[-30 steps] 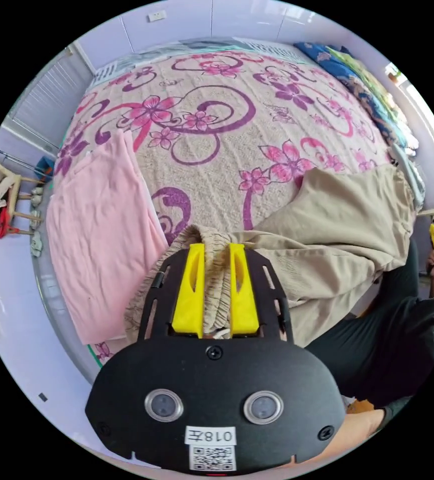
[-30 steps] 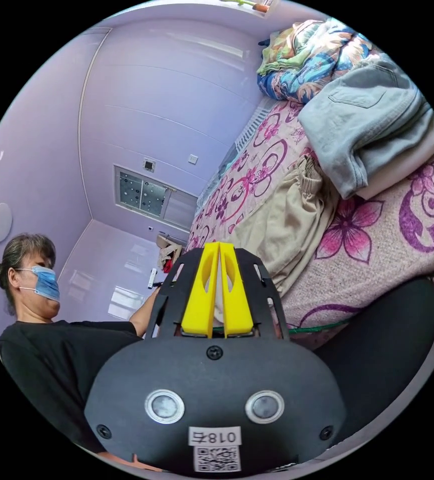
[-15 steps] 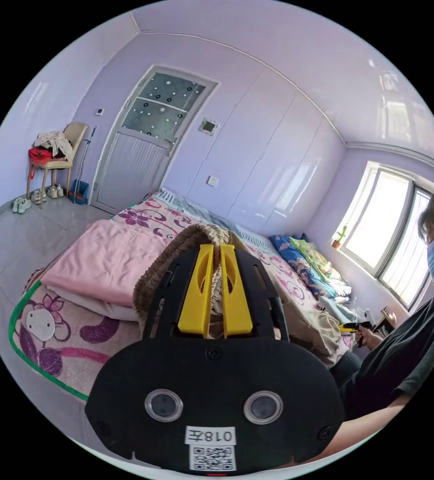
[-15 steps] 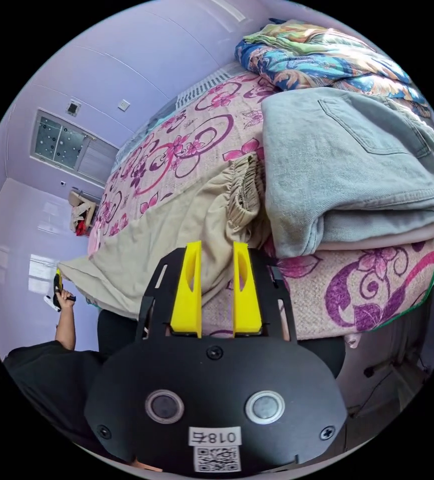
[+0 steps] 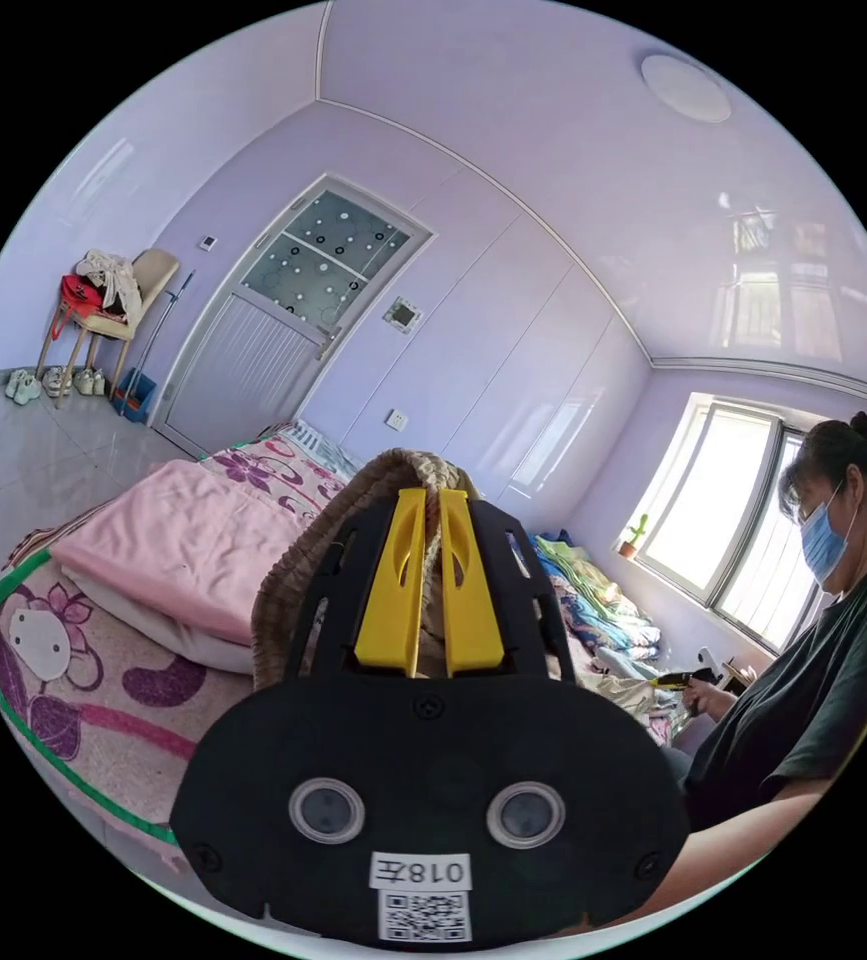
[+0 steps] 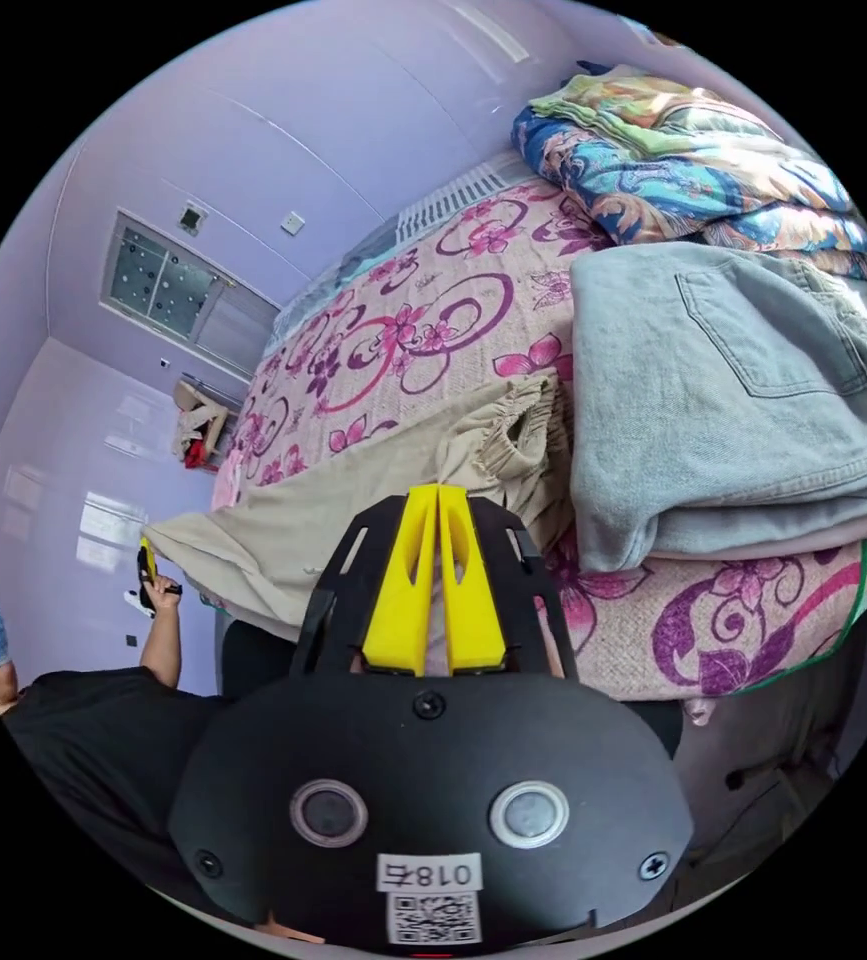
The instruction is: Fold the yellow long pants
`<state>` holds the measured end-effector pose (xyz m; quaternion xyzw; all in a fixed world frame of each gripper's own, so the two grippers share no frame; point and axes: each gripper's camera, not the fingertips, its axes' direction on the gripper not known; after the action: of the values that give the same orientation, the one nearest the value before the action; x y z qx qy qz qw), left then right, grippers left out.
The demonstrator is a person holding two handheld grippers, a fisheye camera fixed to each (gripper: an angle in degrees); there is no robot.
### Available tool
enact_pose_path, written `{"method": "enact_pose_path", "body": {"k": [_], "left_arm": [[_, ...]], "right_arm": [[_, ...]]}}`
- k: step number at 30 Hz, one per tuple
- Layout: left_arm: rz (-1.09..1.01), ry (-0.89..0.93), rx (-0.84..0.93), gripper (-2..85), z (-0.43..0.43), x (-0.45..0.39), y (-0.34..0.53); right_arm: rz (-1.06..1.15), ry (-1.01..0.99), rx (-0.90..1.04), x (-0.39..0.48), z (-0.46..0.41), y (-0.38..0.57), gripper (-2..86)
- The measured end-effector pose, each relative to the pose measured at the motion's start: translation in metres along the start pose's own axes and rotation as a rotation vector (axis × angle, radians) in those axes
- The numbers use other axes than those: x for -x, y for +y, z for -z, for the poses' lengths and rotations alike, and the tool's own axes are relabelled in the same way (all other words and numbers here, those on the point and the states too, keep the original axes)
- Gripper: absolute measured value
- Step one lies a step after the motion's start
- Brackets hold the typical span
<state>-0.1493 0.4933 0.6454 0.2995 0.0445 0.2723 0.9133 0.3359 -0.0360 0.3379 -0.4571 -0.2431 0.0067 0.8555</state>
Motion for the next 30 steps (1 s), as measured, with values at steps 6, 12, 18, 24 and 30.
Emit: {"method": "enact_pose_path", "body": {"k": [6, 12, 18, 24, 30], "left_arm": [[0.040, 0.002, -0.060, -0.7, -0.027, 0.036, -0.023], [0.250, -0.128, -0.004, -0.4, -0.119, 0.114, -0.060], [0.385, -0.365, 0.148, 3.5, -0.183, 0.173, -0.038], [0.378, -0.230, 0.285, 13.6, -0.171, 0.190, -0.048], [0.176, -0.196, 0.218, 13.6, -0.067, 0.104, -0.045]], "right_arm": [[-0.144, -0.368, -0.214, -0.026, 0.034, -0.034, -0.5], [-0.212, -0.446, -0.358, -0.019, 0.017, -0.159, 0.1], [-0.322, -0.398, -0.193, -0.030, -0.116, -0.300, 7.2], [-0.190, -0.320, -0.219, -0.005, -0.134, -0.290, 6.4], [-0.008, -0.462, -0.259, 0.000, -0.048, -0.182, 3.1]]}}
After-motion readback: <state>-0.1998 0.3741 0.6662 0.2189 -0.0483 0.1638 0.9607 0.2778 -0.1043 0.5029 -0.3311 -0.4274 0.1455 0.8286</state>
